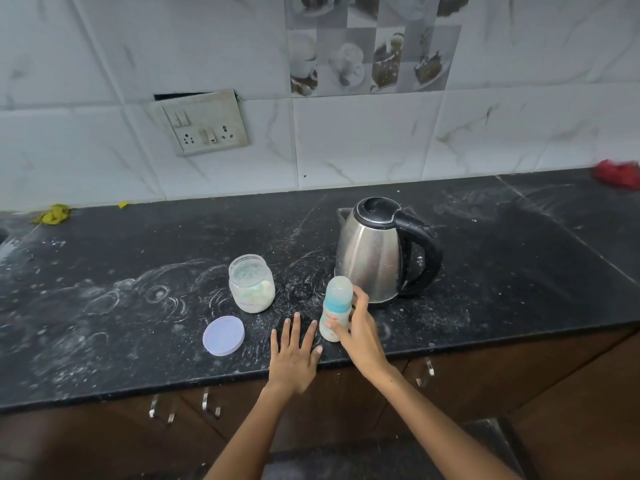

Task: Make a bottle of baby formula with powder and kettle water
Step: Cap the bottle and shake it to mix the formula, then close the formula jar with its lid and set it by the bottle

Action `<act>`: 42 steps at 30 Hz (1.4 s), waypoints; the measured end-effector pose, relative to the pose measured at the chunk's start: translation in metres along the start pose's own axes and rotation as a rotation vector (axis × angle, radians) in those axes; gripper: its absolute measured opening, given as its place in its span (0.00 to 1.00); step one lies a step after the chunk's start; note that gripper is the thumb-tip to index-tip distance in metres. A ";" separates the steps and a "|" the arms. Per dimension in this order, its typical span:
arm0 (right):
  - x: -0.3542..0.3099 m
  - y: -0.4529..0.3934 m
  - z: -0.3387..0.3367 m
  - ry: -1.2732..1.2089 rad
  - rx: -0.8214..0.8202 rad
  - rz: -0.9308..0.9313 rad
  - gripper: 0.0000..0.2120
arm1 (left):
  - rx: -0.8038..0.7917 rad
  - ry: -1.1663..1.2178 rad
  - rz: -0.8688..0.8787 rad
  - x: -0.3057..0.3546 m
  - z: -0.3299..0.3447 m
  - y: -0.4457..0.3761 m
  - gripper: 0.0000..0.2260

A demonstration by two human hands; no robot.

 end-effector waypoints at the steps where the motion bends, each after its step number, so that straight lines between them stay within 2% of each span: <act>1: 0.003 0.001 0.003 0.007 0.007 -0.007 0.35 | -0.013 0.007 -0.010 -0.001 0.003 0.000 0.37; 9: 0.022 0.002 0.001 -0.081 0.082 0.009 0.36 | -0.021 0.008 0.060 0.015 -0.005 0.000 0.39; 12: 0.017 0.027 -0.014 -0.050 0.253 -0.002 0.29 | 0.050 0.076 0.047 0.012 -0.019 0.007 0.37; 14: 0.005 0.043 -0.012 -0.057 0.300 -0.054 0.24 | 0.128 0.171 0.035 0.007 -0.034 0.015 0.35; 17: -0.018 0.054 0.012 -0.062 0.243 -0.166 0.18 | 0.266 0.256 0.003 -0.013 -0.063 0.027 0.31; 21: -0.048 0.050 0.061 -0.056 0.082 -0.258 0.16 | 0.504 0.270 -0.087 -0.070 -0.099 0.046 0.19; 23: -0.055 0.046 0.082 -0.027 0.025 -0.269 0.14 | 0.479 0.225 -0.194 -0.105 -0.099 0.046 0.23; 25: -0.058 0.039 0.098 -0.013 -0.014 -0.266 0.13 | 0.356 0.193 -0.285 -0.132 -0.090 0.039 0.32; 28: -0.061 0.027 0.116 0.018 -0.053 -0.265 0.12 | 0.189 0.147 -0.313 -0.154 -0.076 0.025 0.42; 32: -0.051 0.005 0.128 -0.038 -0.082 -0.094 0.10 | 0.237 0.193 -0.290 -0.165 -0.080 0.012 0.40; 34: -0.044 -0.005 0.130 -0.105 -0.101 0.063 0.11 | 0.332 0.274 -0.261 -0.163 -0.090 0.016 0.39; 36: -0.047 -0.004 0.135 -0.189 -0.210 0.247 0.15 | 0.443 0.400 -0.196 -0.152 -0.104 0.024 0.38; 39: -0.059 0.009 0.150 -0.453 -0.438 0.508 0.18 | 0.511 0.560 -0.077 -0.128 -0.123 0.030 0.33; 42: -0.070 0.010 0.153 -0.834 -0.462 0.682 0.19 | 0.542 0.676 -0.038 -0.112 -0.137 0.027 0.29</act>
Point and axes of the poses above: each hand's wrist, its own y-axis away from the middle knuckle, its own z-axis out of the palm, x = y × z, the point moved 9 cm from there along -y, towards the middle knuckle, and after that the axes turned 4 degrees about x, right-handed, at the moved point
